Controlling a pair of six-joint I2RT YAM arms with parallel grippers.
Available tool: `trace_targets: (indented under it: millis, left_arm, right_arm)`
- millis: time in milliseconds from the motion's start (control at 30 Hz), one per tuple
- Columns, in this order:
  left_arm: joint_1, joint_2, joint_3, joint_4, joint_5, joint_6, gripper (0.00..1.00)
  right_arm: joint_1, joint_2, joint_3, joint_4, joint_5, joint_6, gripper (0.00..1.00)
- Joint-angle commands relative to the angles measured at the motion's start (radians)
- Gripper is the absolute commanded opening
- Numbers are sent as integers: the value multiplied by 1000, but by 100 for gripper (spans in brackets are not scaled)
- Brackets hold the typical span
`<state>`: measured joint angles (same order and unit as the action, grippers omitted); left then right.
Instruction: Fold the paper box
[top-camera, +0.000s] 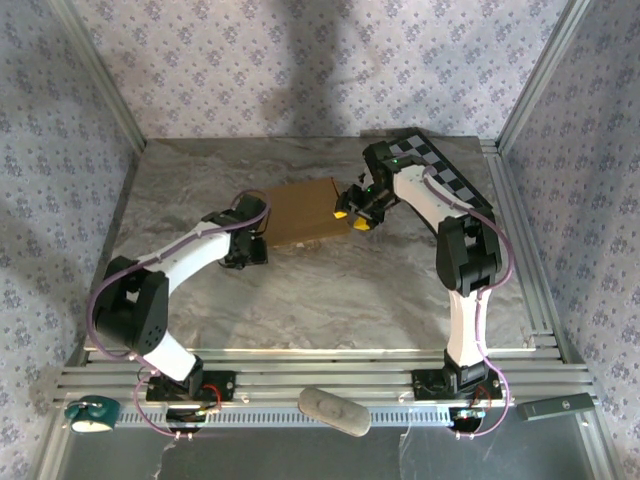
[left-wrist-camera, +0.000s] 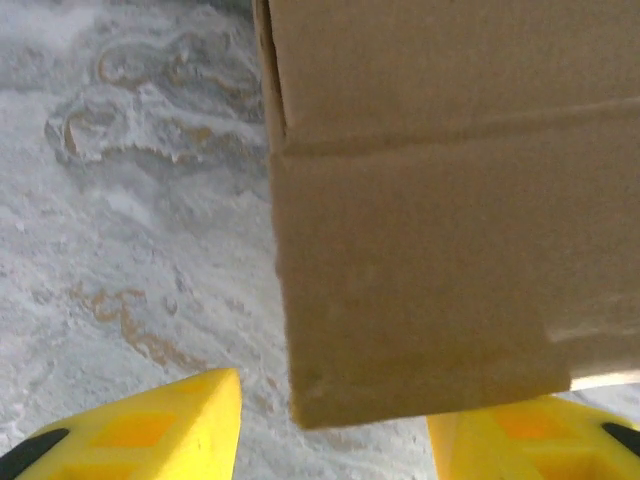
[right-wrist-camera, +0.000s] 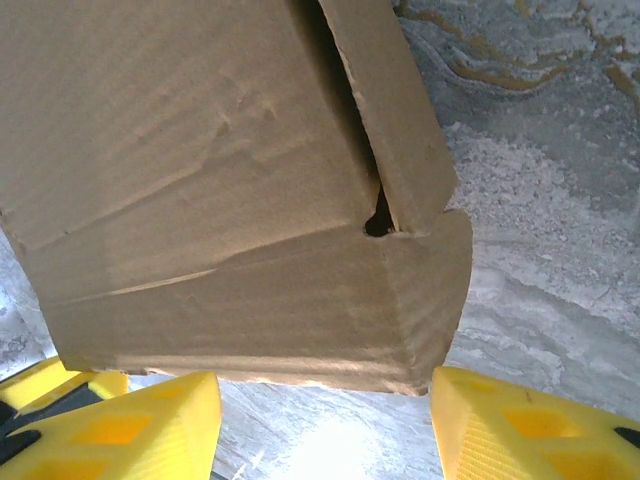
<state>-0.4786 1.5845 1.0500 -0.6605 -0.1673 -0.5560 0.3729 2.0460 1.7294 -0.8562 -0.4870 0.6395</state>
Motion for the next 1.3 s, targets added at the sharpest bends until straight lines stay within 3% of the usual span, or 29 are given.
trace_targets:
  millis: [0, 400, 567, 633, 833, 1067, 1267]
  left_arm:
    - [-6, 33, 46, 25, -79, 21, 47]
    - [1, 39, 106, 16, -92, 74, 5]
    - [40, -9, 132, -44, 12, 80, 0]
    - [53, -27, 140, -68, 80, 86, 6]
    - [125, -94, 150, -139, 212, 7, 45]
    - [269, -1, 238, -89, 376, -68, 50]
    - [304, 159, 309, -24, 441, -74, 51]
  right_arm:
    - [-6, 11, 40, -24, -16, 8, 59]
    - [-14, 7, 54, -30, -10, 8, 57]
    - [-11, -40, 29, -8, 24, 17, 56]
    - [-12, -85, -19, 33, 46, 39, 57]
    - [2, -228, -257, 289, 23, 277, 57]
    - [176, -320, -521, 757, 110, 715, 64]
    - [243, -267, -625, 1016, 206, 878, 66]
